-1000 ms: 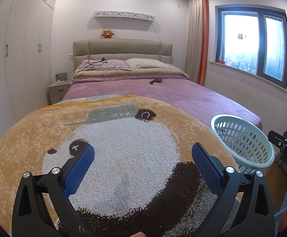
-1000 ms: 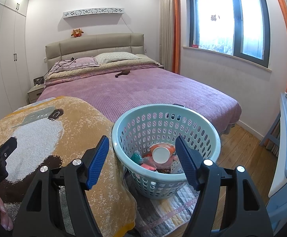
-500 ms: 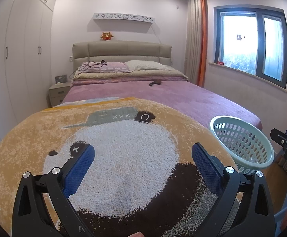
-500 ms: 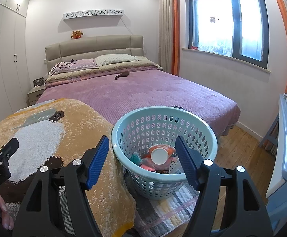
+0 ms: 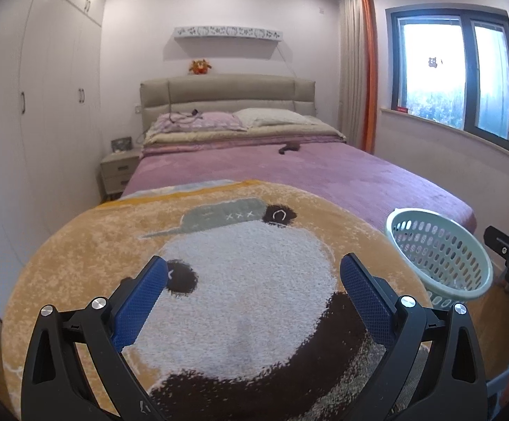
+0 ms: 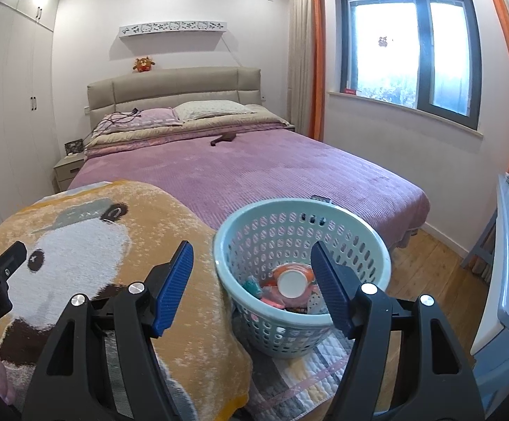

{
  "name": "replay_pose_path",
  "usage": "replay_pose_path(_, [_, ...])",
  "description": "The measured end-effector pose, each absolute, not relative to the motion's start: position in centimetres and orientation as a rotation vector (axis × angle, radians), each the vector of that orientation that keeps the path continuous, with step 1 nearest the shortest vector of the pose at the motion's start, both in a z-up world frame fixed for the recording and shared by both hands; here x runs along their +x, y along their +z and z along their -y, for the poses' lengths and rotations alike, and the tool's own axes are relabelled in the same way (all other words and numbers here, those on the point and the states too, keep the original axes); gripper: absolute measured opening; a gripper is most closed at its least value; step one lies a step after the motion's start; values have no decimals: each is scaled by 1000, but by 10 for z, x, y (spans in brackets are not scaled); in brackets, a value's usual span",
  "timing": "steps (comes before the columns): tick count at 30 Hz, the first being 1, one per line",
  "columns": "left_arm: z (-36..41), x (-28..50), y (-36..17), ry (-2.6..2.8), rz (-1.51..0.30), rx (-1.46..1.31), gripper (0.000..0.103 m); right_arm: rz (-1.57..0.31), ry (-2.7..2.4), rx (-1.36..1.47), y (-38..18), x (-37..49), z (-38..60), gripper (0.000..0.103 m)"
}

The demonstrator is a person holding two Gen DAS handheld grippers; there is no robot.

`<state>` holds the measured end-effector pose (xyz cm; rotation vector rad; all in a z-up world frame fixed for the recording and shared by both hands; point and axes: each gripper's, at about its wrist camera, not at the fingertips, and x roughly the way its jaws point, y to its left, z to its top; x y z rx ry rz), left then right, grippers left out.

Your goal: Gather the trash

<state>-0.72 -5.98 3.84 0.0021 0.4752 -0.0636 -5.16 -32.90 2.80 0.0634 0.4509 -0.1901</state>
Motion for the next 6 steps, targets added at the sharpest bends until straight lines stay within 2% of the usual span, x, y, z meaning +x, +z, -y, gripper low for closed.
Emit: replay_pose_path(6, [28,-13,51,-24,-473,-34,96,-451,-115,51,38,-45,298,66])
